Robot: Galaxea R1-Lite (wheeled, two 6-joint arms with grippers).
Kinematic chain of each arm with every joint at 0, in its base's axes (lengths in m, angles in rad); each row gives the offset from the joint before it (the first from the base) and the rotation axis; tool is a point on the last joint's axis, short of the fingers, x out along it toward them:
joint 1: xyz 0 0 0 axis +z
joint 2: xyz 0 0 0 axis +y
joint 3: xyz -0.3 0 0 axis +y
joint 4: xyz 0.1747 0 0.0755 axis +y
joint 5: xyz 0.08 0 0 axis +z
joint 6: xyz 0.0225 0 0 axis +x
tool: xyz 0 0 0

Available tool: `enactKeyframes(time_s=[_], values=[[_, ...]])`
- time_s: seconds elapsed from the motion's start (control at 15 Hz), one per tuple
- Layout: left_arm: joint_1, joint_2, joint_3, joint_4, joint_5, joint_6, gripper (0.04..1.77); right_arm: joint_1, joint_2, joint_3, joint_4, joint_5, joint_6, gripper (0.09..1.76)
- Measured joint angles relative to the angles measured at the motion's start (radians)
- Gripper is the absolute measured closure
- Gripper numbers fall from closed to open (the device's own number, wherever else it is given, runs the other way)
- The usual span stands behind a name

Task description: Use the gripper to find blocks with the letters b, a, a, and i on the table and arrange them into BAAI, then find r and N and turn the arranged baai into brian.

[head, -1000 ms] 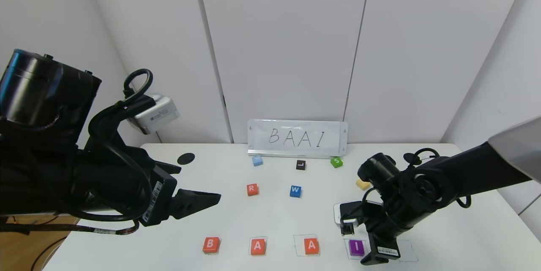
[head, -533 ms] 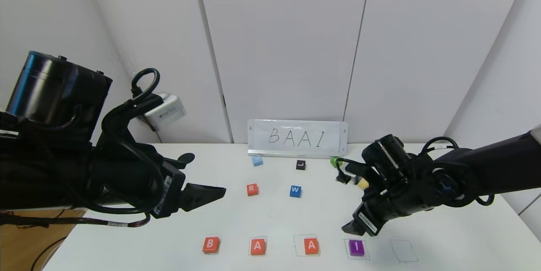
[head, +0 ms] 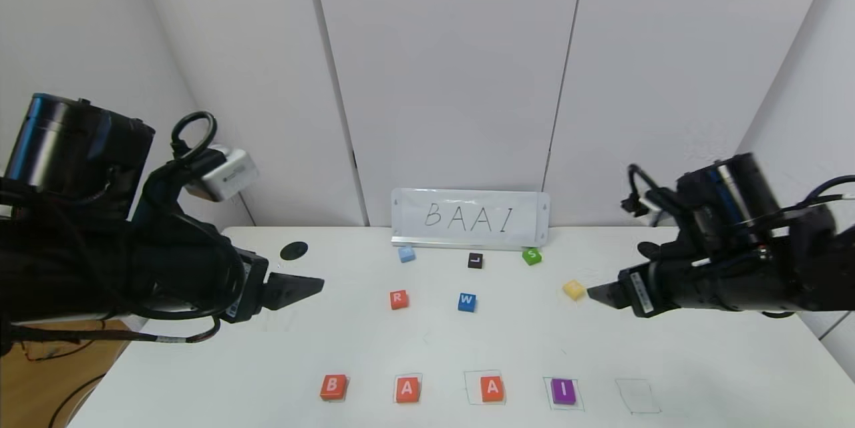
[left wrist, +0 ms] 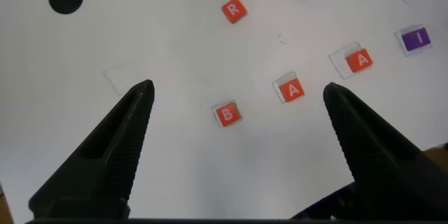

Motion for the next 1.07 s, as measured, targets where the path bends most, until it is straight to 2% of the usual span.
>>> enactKeyframes(time_s=[0.27,0.4,0.53,0.73,1.07], values=[[0.209,-0.044,0.056,-0.096,-0.011,0.033,0.09,-0.077,-0.227,0.018,0.003,-0.051,0.015,0.16],[0.317,-0.099,0.081,-0.132,-0.088,0.058,0.09,-0.129,-0.338,0.036,0.003,-0.058,0.013,0.16],[0.383,-0.177,0.108,-0.140,-0.159,0.064,0.09,-0.172,-0.449,0.064,0.002,-0.061,0.000,0.15],[0.412,-0.337,0.159,-0.142,-0.198,0.069,0.09,-0.204,-0.658,0.119,0.001,-0.062,-0.043,0.15],[0.394,-0.663,0.249,-0.128,-0.293,0.081,0.09,-0.233,-1.073,0.183,0.086,-0.059,-0.149,0.15]])
